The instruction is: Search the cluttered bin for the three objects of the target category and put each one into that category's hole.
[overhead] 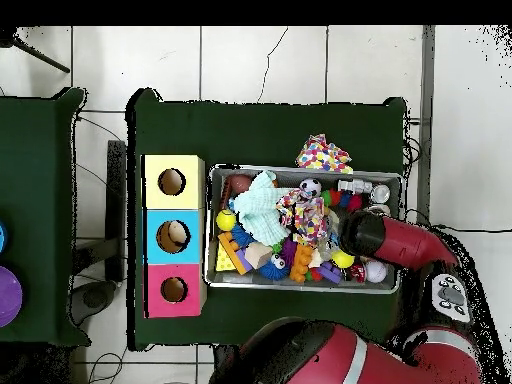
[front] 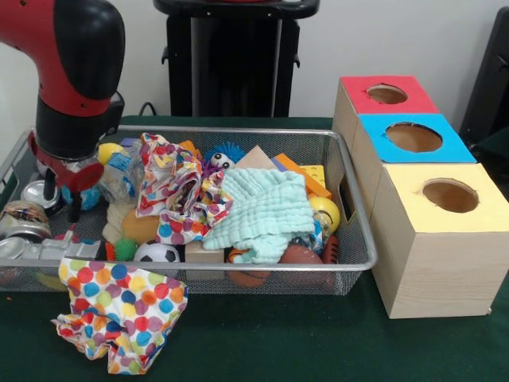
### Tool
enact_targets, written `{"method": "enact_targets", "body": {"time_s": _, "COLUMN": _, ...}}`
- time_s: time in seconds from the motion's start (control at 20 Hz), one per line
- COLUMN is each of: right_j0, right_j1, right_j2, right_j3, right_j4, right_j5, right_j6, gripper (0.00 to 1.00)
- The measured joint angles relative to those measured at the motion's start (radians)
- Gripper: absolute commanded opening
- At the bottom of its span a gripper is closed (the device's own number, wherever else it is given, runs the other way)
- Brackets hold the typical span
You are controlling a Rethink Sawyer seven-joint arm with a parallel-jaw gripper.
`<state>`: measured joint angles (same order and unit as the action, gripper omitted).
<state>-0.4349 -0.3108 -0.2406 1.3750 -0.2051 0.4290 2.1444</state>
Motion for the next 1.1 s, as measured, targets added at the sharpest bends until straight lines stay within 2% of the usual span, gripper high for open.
{"method": "enact_targets", "body": {"time_s": 0.4, "right_j0": 0.02, "right_j1": 0.008, "right_j2": -0.011, "right_j3": -0.004, "right_j4": 0.0, "right_j5": 0.062, "right_j6": 0.0, "gripper": 1.0}}
{"method": "enact_targets", "body": {"time_s": 1.1, "right_j0": 0.051, "right_j1": 0.068, "right_j2": -0.068, "right_j3": -0.052, "right_j4": 0.017, "right_j5": 0.063, "right_j6": 0.0, "gripper": 1.0}}
